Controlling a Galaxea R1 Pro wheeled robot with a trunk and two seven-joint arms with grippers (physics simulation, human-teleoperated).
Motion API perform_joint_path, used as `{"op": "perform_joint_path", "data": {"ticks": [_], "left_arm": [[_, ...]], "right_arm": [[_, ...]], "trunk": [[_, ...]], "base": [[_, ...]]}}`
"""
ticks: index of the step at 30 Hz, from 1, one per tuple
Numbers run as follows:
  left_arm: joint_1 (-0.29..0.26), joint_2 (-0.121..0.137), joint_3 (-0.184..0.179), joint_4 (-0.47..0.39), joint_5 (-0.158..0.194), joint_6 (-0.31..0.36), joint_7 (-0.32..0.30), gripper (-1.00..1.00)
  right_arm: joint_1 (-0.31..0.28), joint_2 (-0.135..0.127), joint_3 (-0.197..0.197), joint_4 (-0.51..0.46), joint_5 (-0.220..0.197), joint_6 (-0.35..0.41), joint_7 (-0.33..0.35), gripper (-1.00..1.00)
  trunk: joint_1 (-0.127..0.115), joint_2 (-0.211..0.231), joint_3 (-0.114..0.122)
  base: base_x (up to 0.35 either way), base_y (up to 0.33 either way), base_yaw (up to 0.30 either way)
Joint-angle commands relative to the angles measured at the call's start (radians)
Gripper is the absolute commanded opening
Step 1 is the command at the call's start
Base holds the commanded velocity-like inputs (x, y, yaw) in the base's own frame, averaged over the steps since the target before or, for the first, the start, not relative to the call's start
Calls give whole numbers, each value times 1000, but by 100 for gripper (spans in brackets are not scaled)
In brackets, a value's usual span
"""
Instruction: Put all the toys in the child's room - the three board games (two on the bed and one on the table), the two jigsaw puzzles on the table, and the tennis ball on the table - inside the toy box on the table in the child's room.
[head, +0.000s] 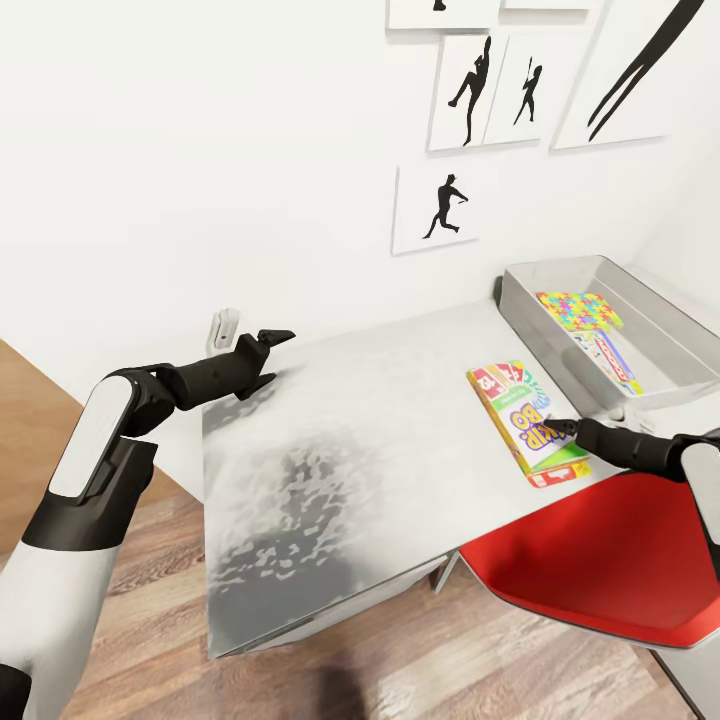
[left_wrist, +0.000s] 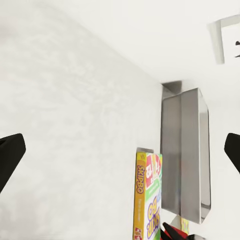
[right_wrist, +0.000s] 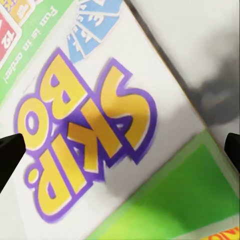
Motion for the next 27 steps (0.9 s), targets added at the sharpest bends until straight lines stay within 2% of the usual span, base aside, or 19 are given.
{"op": "perform_joint_path", "data": {"ticks": [1,14,27], "left_arm": [[-1,1,-1,-1,9,-1,9,100],[-1,-1,-2,0,8,-1,9,100],[-1,-1,-2,0,8,-2,8,100]], "right_arm": [[-1,0,-1,5,10,5,10,100],[-1,0,-1,25,10,5,10,100],[-1,0,1,27,10,5,10,100]], "trunk": [[0,-1,-1],[0,-1,-1],[0,-1,-1]], "base": [[0,0,0],[0,0,10],[0,0,204]]}}
